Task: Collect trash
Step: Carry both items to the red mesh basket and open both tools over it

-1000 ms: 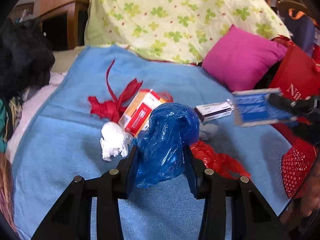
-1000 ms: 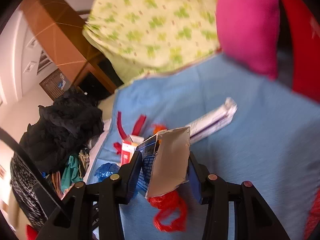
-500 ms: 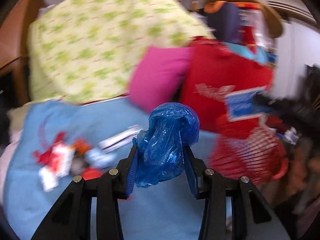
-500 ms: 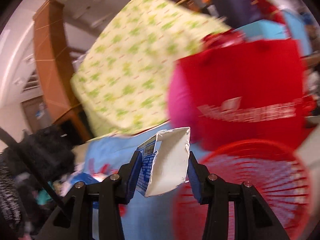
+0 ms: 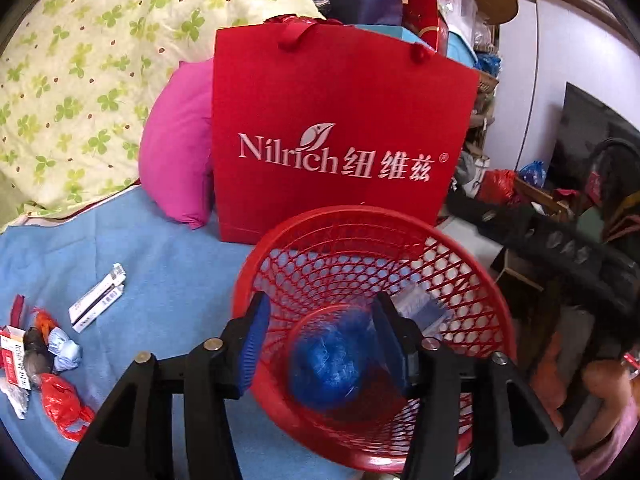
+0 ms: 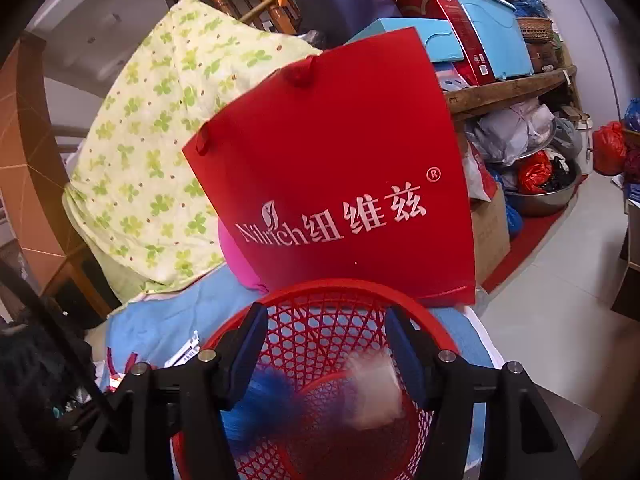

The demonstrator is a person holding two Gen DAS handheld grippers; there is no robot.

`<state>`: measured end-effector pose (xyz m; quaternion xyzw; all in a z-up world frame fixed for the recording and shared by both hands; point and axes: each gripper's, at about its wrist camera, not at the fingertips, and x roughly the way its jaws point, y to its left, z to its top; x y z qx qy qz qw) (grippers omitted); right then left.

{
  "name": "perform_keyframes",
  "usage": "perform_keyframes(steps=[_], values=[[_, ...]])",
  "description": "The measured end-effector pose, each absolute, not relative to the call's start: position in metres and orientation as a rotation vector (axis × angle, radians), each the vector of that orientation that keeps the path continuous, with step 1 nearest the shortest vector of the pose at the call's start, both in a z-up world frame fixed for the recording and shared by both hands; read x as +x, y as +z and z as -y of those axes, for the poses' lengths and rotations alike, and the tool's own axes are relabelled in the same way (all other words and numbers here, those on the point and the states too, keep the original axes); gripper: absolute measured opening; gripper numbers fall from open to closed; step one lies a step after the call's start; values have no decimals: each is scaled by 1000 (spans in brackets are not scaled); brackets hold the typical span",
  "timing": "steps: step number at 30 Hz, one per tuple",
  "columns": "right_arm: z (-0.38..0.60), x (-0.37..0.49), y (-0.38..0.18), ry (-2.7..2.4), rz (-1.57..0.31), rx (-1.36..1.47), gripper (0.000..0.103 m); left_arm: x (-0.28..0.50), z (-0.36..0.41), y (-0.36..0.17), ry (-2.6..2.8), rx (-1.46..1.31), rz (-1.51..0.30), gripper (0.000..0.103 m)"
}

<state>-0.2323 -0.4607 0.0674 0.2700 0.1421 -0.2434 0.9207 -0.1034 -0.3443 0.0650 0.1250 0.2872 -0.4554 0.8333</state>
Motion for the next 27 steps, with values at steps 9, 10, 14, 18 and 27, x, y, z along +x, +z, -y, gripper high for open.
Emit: perform_keyframes(steps=[9,10,14,18,27], values=[[483,-242,55,-660,-299,600,71,-78,267,72,-824,198,-547,65],[481,-238,54,-677,-320,584,71,-69,254,71,-794,188,-544,65],[474,-228,54,-756,-370,534,71,-51,200,63,-686,174,-531,65],[476,-238,54,-896,-349,502,71,-39,159,54,-604,148,-522,65],[465,-195,38,-788,-414,612,72,-24,126,50,-553,92,-530,65]])
